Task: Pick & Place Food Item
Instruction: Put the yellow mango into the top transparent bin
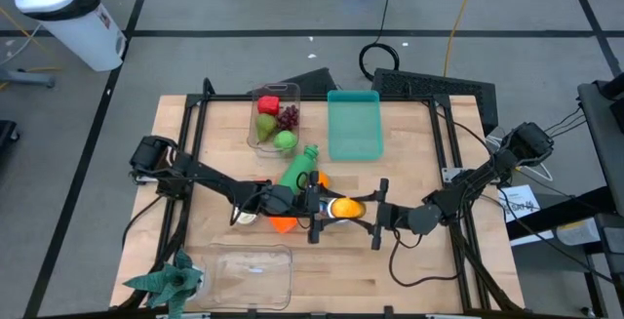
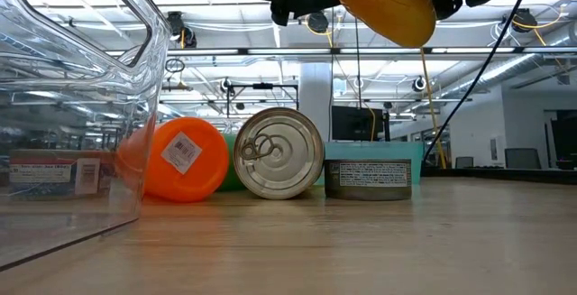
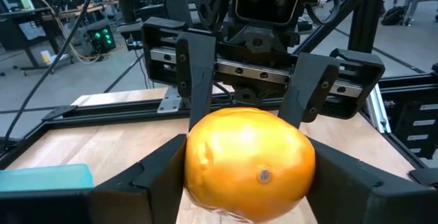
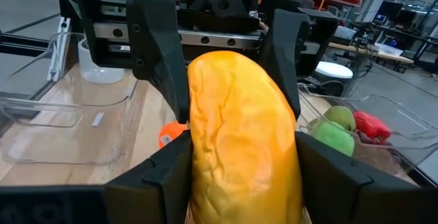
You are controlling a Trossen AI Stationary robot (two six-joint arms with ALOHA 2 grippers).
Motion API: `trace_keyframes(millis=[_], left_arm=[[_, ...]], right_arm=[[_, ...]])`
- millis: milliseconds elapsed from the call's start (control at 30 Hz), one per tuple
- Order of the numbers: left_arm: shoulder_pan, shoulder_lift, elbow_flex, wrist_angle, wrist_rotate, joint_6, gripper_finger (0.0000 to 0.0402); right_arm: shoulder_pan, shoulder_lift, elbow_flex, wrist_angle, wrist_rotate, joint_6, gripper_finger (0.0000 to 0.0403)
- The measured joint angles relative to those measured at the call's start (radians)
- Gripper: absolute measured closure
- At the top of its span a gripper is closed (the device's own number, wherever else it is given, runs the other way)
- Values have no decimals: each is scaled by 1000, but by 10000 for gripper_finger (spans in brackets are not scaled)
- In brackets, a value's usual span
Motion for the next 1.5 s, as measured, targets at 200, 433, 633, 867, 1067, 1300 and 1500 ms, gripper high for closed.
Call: trace_keyframes(millis=[200,433,633,867,1067,1300,1500], left_arm=[[0,0,0,0,-2,0,167],[0,0,0,-5,1,0,144],[0,0,0,-7,1,0,149],[0,0,0,-6,-1,0,165],[1,0,0,14,1,-6,166],[9,-3,0,28,-1,2,167],[10,-4,0,22,-10,7,167]], right_arm=[[0,0,0,0,3,0,195],[0,0,0,-2,-3,0,195],[0,0,0,-2,-2,0,195],[0,0,0,-2,0,2,195],[1,-12,0,-12,-2,61,163],[28,-83,-1,-28,1,36,88],[70,-178,-1,-142,65,52,66]])
